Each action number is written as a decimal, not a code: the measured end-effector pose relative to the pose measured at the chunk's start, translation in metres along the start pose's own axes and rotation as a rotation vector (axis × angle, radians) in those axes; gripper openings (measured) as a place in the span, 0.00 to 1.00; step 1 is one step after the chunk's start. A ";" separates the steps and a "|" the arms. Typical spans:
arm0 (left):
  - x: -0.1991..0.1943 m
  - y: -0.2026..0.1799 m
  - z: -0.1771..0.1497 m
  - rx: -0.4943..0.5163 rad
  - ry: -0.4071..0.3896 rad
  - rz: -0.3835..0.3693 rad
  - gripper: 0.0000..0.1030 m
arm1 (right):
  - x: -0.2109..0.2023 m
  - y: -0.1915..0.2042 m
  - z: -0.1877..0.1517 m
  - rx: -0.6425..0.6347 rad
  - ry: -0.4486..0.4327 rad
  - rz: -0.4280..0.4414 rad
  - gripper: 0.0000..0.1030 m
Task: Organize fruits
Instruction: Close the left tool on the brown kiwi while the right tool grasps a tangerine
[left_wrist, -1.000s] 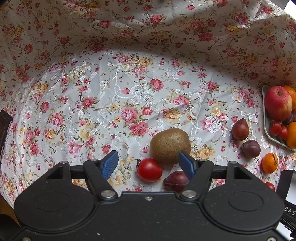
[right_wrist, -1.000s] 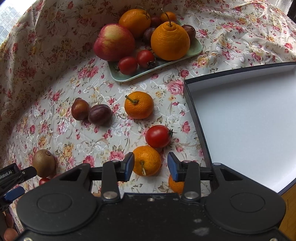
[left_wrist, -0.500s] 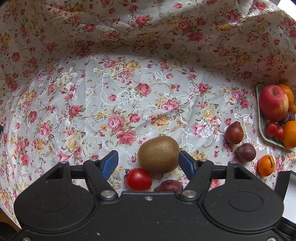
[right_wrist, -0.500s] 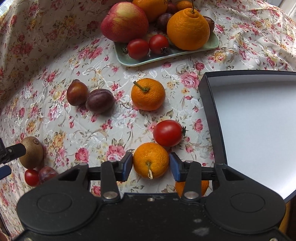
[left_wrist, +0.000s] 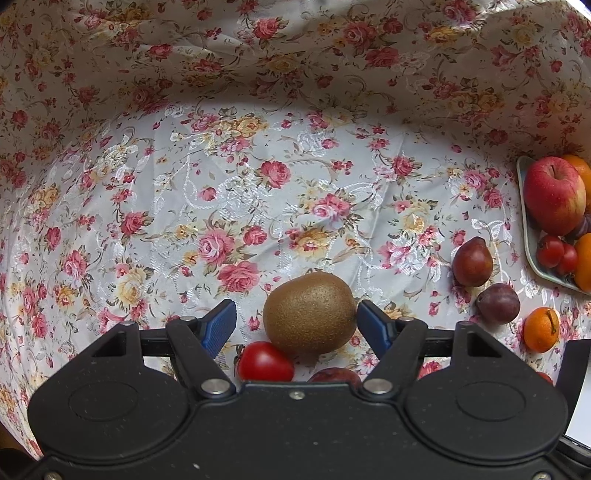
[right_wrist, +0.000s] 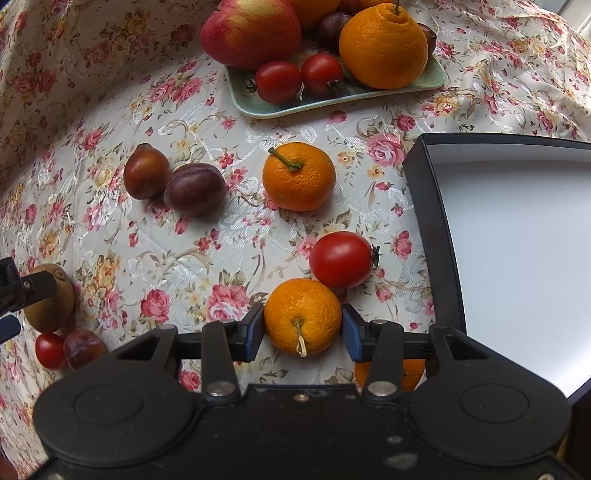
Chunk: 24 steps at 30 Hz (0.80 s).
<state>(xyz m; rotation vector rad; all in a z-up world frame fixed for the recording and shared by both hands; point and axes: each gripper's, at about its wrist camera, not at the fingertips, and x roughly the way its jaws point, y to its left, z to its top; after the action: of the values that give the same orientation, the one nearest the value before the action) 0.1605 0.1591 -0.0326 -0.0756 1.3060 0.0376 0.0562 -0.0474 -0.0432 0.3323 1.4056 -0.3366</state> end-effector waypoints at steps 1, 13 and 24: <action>0.001 -0.001 0.000 0.000 0.002 0.004 0.72 | 0.000 0.000 0.000 0.002 0.001 0.000 0.46; 0.024 -0.010 0.003 0.012 0.051 0.035 0.72 | 0.002 -0.001 0.006 0.021 0.012 -0.002 0.45; 0.029 -0.016 0.002 0.003 0.046 0.046 0.61 | -0.001 -0.005 0.006 0.015 0.008 0.032 0.43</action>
<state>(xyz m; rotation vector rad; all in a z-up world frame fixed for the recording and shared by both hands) 0.1715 0.1428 -0.0594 -0.0434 1.3541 0.0736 0.0593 -0.0541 -0.0419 0.3680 1.4049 -0.3201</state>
